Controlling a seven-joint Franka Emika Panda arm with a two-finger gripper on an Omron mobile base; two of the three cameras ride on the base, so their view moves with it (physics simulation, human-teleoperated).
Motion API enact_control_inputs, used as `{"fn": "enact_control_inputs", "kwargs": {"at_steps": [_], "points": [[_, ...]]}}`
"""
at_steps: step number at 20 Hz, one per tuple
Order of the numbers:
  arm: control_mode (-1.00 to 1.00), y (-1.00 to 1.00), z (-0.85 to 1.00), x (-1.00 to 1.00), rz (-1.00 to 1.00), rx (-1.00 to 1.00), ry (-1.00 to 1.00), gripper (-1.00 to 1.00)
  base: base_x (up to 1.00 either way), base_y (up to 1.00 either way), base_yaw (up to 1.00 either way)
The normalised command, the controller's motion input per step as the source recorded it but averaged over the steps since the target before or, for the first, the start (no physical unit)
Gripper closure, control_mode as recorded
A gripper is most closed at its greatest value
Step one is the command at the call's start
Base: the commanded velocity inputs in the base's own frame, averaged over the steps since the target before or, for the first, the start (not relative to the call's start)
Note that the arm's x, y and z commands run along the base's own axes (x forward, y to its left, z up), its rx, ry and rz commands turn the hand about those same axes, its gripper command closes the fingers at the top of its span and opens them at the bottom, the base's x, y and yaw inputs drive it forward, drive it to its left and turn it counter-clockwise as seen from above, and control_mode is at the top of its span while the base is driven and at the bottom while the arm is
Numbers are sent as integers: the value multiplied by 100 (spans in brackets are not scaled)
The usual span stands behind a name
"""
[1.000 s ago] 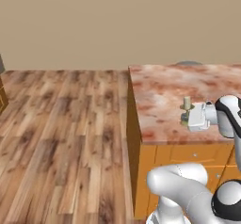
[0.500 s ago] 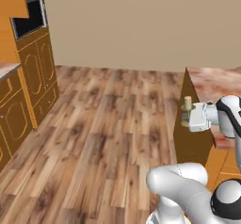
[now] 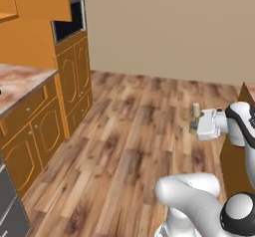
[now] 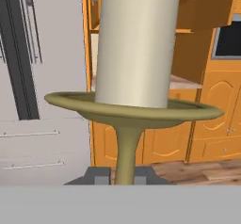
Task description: Pick the candle and candle from the dining table and place them in the open cabinet. Close the cabinet after placing the objects.
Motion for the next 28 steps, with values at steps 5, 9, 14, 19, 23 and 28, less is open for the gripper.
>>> {"fn": "enact_control_inputs", "kwargs": {"at_steps": [5, 9, 14, 19, 23, 28], "points": [[100, 0, 0, 0, 0, 0, 0, 100, 98, 0, 21], [100, 0, 0, 0, 0, 0, 0, 100, 94, 2, 23], [100, 0, 0, 0, 0, 0, 0, 100, 97, 21, 26], [100, 0, 0, 0, 0, 0, 0, 100, 92, 36, 28], [100, 0, 0, 0, 0, 0, 0, 100, 82, 37, 30], [100, 0, 0, 0, 0, 0, 0, 100, 57, 5, 38]]}}
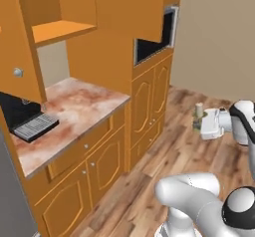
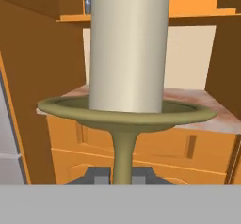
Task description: Pick the candle and candle from the dining table and place them in the open cabinet. Close the cabinet after placing the objects.
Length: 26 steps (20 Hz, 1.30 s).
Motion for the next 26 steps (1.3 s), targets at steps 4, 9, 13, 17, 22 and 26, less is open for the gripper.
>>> {"fn": "enact_control_inputs", "kwargs": {"at_steps": [4, 9, 13, 17, 22, 26], "points": [[100, 0, 0, 0, 0, 0, 0, 100, 38, 2, 45], [100, 0, 0, 0, 0, 0, 0, 100, 39, 0, 46], [100, 0, 0, 0, 0, 0, 0, 100, 26, -1, 52], [100, 0, 0, 0, 0, 0, 0, 100, 34, -10, 47], [100, 0, 0, 0, 0, 0, 0, 100, 49, -44, 34], [100, 0, 0, 0, 0, 0, 0, 100, 52, -34, 23]]}}
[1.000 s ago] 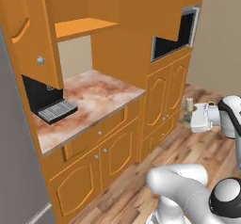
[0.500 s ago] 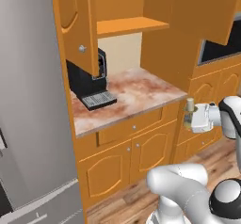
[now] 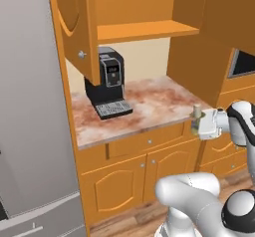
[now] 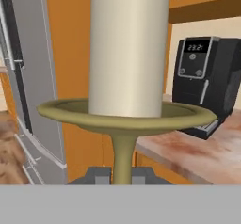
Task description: Pick the candle and candle from the dining table and place them in the open cabinet. Close the cabinet after placing the objects.
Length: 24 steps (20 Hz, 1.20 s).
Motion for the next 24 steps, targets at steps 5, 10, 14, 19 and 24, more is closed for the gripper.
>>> {"fn": "enact_control_inputs", "kwargs": {"at_steps": [5, 10, 14, 19, 24], "points": [[100, 0, 0, 0, 0, 0, 0, 100, 52, -33, 20], [100, 0, 0, 0, 0, 0, 0, 100, 50, -33, 15], [100, 0, 0, 0, 0, 0, 0, 100, 55, -30, 12], [100, 0, 0, 0, 0, 0, 0, 100, 63, -22, 9], [100, 0, 0, 0, 0, 0, 0, 100, 61, -19, 9]]}}
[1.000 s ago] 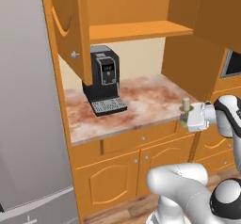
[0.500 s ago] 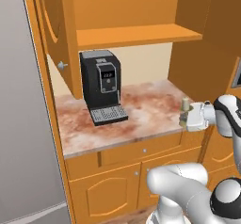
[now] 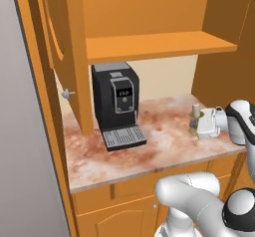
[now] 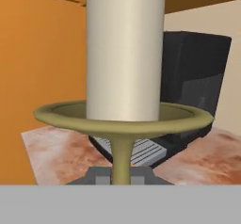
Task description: Pick the candle and candle from the dining table and place them in the open cabinet. Close the cabinet after placing the objects.
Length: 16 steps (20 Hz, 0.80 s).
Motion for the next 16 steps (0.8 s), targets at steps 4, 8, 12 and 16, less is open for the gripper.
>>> {"fn": "enact_control_inputs", "kwargs": {"at_steps": [4, 8, 12, 16], "points": [[100, 0, 0, 0, 0, 0, 0, 100, 47, -15, 8], [100, 0, 0, 0, 0, 0, 0, 100, 49, -28, 12], [100, 0, 0, 0, 0, 0, 0, 100, 45, -16, 12], [100, 0, 0, 0, 0, 0, 0, 100, 17, 2, 2]]}}
